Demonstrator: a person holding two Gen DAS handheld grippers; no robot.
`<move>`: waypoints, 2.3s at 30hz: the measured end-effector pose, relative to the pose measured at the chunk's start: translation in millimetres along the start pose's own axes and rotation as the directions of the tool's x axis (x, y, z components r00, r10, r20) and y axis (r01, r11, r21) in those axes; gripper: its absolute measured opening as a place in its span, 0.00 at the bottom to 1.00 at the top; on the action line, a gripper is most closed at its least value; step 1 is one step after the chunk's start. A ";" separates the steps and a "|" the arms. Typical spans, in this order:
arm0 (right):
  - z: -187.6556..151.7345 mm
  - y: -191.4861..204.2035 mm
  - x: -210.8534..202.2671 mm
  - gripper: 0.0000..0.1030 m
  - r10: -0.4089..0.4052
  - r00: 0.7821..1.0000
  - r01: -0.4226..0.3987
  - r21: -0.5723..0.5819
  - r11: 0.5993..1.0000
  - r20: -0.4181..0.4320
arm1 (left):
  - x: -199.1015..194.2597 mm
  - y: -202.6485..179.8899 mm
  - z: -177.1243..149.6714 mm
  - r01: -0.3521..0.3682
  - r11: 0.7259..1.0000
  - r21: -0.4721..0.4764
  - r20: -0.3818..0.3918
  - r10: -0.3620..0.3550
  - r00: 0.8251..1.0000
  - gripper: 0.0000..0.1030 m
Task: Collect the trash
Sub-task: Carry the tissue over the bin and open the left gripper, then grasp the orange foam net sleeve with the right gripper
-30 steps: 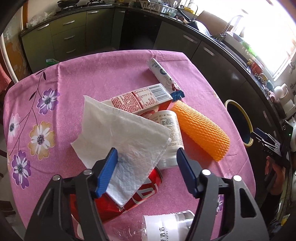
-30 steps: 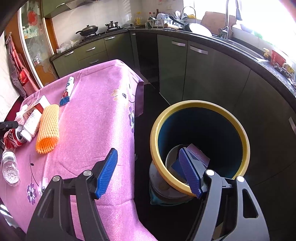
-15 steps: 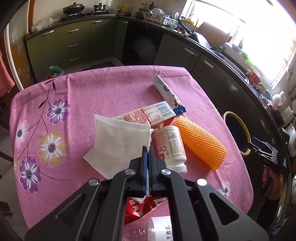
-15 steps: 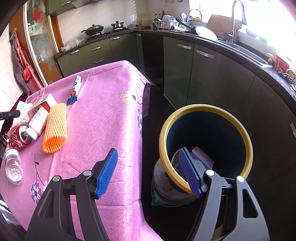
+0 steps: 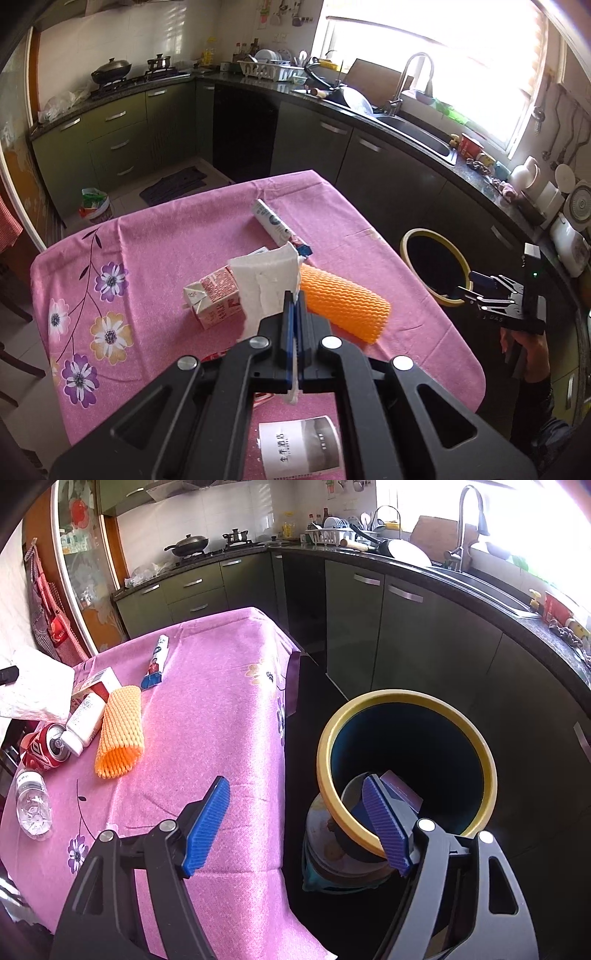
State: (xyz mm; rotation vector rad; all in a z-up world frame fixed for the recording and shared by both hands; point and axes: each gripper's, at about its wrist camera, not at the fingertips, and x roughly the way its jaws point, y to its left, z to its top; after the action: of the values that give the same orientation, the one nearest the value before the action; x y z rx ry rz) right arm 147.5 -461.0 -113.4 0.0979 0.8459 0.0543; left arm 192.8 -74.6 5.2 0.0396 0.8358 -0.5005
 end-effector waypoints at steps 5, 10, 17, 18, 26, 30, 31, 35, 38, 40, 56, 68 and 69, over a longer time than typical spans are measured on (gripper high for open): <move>-7.2 -13.2 -8.6 0.72 -0.016 1.000 0.016 0.024 1.000 0.008 | -9.5 -35.1 12.3 0.050 0.996 0.071 0.024 -0.052 0.998 0.01; -15.8 -30.6 -17.8 0.72 -0.037 0.999 0.036 0.052 0.998 0.016 | -1.7 -76.9 27.2 0.111 0.982 0.150 0.010 -0.114 0.993 0.01; -30.9 -62.8 -40.1 0.72 -0.085 0.996 0.081 0.096 0.992 0.033 | 33.8 -141.3 45.5 0.202 0.950 0.240 -0.034 -0.200 0.979 0.01; -33.1 -68.1 -43.7 0.72 -0.095 0.995 0.091 0.102 0.991 0.037 | 40.2 -151.4 48.5 0.215 0.944 0.250 -0.042 -0.211 0.977 0.01; -54.1 -107.7 -64.7 0.72 -0.132 0.990 0.123 0.169 0.978 0.049 | 107.3 -234.2 77.9 0.296 0.894 0.335 -0.110 -0.275 0.955 0.01; -64.2 -123.6 -65.8 0.72 -0.141 0.989 0.131 0.195 0.972 0.038 | 152.0 -270.2 86.4 0.322 0.882 0.345 -0.148 -0.288 0.946 0.01; -66.2 -126.2 -65.5 0.72 -0.142 0.989 0.132 0.200 0.971 0.035 | 165.0 -278.7 87.6 0.334 0.877 0.345 -0.161 -0.296 0.942 0.01; -72.1 -135.7 -64.6 0.72 -0.146 0.989 0.137 0.218 0.966 0.024 | 210.4 -306.9 85.7 0.341 0.871 0.354 -0.185 -0.292 0.938 0.02; -73.2 -137.3 -65.6 0.72 -0.149 0.989 0.141 0.218 0.966 0.020 | 231.9 -317.6 81.9 0.314 0.878 0.361 -0.165 -0.272 0.948 0.54; -72.9 -135.1 -66.8 0.72 -0.148 0.989 0.139 0.214 0.967 0.024 | 230.2 -314.6 78.0 0.277 0.894 0.353 -0.107 -0.255 0.961 0.83; -35.3 -61.2 -47.2 0.82 -0.022 0.998 0.020 0.038 0.999 0.062 | 96.2 -195.9 44.5 0.350 0.921 0.170 0.043 -0.362 0.931 0.94; 18.0 110.2 4.1 0.83 0.270 0.963 -0.259 -0.360 0.897 -0.018 | -29.9 -69.5 -34.9 0.107 0.994 -0.003 0.212 -0.104 0.972 0.94; 21.9 121.8 11.5 0.83 0.281 0.959 -0.273 -0.379 0.884 -0.034 | -35.6 -60.8 -39.9 0.100 0.995 -0.018 0.215 -0.094 0.972 0.94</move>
State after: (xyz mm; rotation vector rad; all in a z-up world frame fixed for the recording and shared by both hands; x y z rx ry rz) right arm 170.4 -340.3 -94.4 -0.1479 0.7805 0.4864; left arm 118.1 -104.7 13.4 -0.0813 0.6356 -0.5736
